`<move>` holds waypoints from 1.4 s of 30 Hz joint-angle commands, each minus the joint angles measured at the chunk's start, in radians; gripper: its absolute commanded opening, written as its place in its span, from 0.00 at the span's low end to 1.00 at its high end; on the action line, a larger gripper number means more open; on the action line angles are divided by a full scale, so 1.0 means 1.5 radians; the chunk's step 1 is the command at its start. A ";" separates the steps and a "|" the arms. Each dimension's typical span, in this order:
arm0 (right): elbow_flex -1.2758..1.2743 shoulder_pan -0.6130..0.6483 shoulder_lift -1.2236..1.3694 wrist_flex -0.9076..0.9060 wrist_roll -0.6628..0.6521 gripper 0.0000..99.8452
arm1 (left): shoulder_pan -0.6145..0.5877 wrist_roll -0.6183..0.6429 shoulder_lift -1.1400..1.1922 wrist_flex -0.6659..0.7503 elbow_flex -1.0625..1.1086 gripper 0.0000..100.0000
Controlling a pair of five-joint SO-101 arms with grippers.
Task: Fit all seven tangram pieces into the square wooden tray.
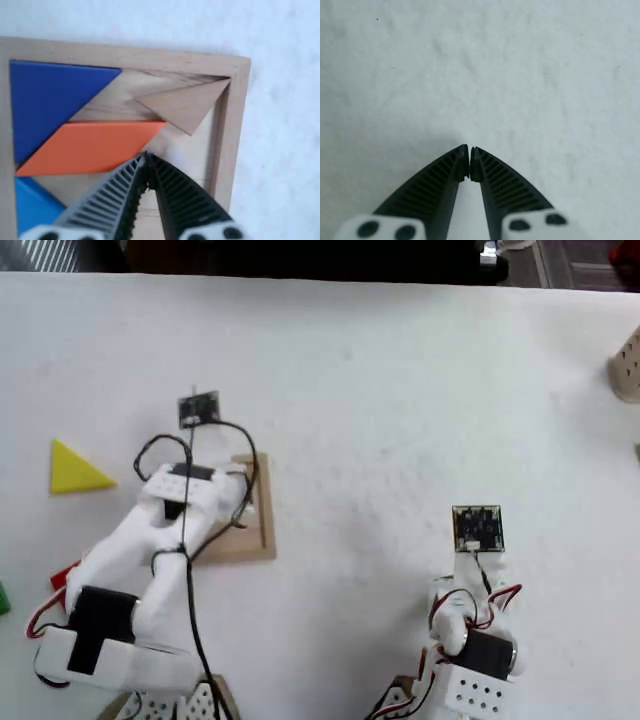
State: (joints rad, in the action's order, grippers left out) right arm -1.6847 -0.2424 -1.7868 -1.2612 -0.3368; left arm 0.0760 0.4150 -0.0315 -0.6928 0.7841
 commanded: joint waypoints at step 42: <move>-0.004 -0.003 -0.008 -0.004 -0.006 0.02 | 0.028 0.055 0.129 0.108 -0.153 0.02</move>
State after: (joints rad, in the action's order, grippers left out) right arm -1.6847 -0.2424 -1.7868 -1.2612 -0.3368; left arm 0.0806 0.5056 0.1788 -0.5240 0.5416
